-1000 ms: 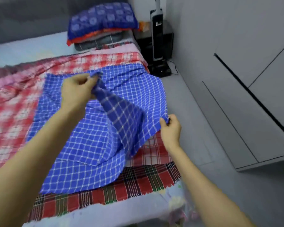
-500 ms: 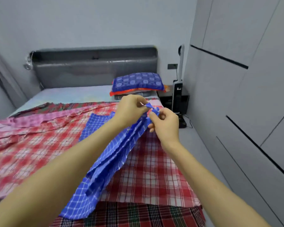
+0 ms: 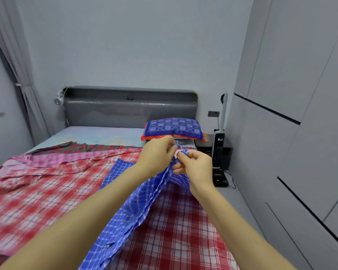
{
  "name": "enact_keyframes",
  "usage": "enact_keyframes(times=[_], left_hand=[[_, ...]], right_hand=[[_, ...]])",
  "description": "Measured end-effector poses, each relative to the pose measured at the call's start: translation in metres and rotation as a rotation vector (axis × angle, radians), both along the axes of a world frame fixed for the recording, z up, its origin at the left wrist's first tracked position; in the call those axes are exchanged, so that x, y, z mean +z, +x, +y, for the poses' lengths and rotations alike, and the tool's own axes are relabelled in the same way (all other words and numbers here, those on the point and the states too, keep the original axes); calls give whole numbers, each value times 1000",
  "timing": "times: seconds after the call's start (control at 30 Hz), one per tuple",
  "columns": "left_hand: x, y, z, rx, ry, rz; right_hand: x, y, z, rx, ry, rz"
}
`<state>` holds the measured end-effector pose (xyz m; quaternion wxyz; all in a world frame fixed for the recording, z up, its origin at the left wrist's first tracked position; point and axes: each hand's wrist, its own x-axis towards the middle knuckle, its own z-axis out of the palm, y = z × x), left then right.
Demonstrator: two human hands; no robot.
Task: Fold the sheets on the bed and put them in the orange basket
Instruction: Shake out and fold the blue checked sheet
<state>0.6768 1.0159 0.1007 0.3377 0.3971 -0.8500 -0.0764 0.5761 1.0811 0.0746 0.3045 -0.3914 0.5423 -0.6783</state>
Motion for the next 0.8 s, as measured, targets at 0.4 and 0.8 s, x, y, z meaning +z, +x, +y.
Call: enact_keyframes(times=[0.4, 0.8], left_hand=[[2, -2, 10, -60, 87, 128], [-4, 11, 15, -100, 189, 202]], right_hand=[[8, -5, -1, 46, 48, -16], [3, -8, 10, -3, 144, 71]])
